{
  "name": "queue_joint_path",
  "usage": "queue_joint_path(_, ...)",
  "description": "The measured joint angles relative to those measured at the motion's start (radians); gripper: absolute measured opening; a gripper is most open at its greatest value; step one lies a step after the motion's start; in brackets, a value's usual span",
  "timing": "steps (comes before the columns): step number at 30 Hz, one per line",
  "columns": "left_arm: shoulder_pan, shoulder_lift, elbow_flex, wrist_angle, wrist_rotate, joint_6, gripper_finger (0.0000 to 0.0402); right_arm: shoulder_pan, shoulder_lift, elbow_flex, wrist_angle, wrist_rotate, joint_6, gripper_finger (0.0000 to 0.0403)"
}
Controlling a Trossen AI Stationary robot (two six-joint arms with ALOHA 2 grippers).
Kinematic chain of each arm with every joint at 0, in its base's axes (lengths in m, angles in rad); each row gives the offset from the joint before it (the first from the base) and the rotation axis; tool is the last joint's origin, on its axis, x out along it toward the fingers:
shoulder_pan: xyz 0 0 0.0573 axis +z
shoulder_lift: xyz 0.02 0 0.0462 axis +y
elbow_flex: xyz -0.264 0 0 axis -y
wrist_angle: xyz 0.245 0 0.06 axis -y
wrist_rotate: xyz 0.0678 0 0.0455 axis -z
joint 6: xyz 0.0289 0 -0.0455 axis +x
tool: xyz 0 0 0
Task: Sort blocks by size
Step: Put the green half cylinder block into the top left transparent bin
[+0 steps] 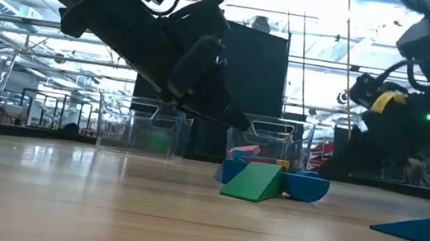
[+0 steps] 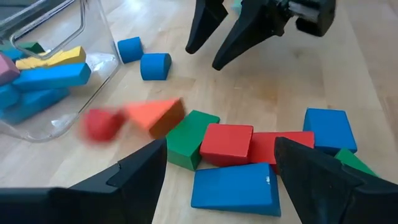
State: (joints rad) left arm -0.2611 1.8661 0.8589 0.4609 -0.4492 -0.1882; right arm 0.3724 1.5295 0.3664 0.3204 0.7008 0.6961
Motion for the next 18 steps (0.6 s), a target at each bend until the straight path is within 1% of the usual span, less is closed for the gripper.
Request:
queue_joint_path(3, -0.003, 0.0, 0.0, -0.007, 0.0, 0.044, 0.0297, 0.003, -0.001, 0.0, 0.065, -0.031, -0.056, 0.0165)
queue_joint_path(6, -0.007, 0.0, 0.0, -0.034, -0.007, 0.072, 0.0297, 0.003, -0.001, 0.0, 0.09, -0.053, -0.09, 0.015)
queue_joint_path(11, -0.025, -0.011, 0.0, -0.065, -0.1, 0.074, 0.0297, 0.002, -0.005, 0.0, 0.089, -0.053, -0.117, 0.0141)
queue_joint_path(14, -0.031, -0.055, 0.0, -0.071, -0.146, 0.063, 0.0297, 0.002, -0.031, 0.0, 0.089, -0.053, -0.14, 0.0141)
queue_joint_path(16, -0.03, -0.099, 0.0, -0.109, -0.158, 0.027, 0.0297, 0.002, -0.06, 0.0, 0.089, -0.053, -0.153, 0.0141)
queue_joint_path(18, -0.025, -0.153, 0.0, -0.182, -0.163, -0.037, 0.0297, 0.002, -0.096, 0.0, 0.088, -0.059, -0.167, 0.0141)
